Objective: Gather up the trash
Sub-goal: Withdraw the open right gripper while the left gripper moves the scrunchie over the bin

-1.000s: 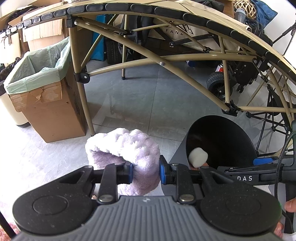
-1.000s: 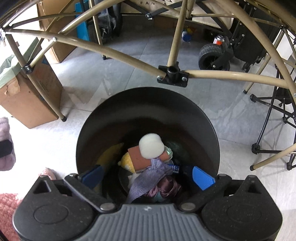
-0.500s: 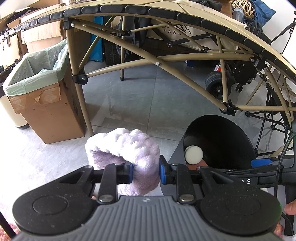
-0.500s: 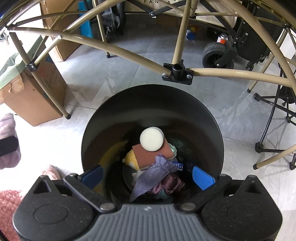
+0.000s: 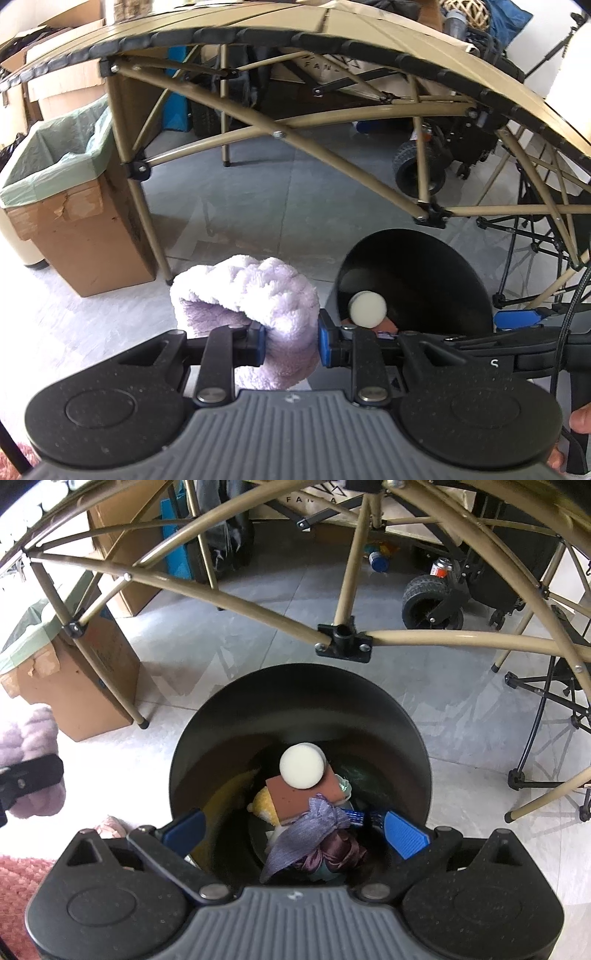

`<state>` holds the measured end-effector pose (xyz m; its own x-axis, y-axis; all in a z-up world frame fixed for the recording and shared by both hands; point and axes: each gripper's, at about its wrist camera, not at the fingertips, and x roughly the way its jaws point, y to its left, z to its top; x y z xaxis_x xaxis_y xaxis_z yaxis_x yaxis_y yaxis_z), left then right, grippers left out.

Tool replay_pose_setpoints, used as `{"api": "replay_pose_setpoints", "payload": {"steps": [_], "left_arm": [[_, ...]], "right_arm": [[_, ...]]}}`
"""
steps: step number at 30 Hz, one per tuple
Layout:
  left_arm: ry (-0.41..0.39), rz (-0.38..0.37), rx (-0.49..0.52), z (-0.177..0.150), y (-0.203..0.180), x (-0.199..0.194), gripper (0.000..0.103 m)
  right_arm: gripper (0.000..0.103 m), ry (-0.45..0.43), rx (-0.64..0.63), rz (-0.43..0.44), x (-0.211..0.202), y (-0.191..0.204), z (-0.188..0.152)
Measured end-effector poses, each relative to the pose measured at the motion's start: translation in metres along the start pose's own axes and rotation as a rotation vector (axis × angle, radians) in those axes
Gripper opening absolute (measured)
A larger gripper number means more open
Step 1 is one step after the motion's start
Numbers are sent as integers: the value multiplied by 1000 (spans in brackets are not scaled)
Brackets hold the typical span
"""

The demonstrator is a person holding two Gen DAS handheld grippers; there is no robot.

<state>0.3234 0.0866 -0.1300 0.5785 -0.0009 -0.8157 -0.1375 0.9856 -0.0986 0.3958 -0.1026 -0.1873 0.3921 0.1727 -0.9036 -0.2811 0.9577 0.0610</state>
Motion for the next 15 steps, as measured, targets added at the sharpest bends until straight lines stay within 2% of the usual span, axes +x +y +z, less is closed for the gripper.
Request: {"api": "replay_pose_setpoints", "payload": {"steps": [15], "left_arm": [[8, -59, 114, 1, -67, 4, 26]], "right_arm": [[103, -83, 112, -36, -35, -59, -17]]}}
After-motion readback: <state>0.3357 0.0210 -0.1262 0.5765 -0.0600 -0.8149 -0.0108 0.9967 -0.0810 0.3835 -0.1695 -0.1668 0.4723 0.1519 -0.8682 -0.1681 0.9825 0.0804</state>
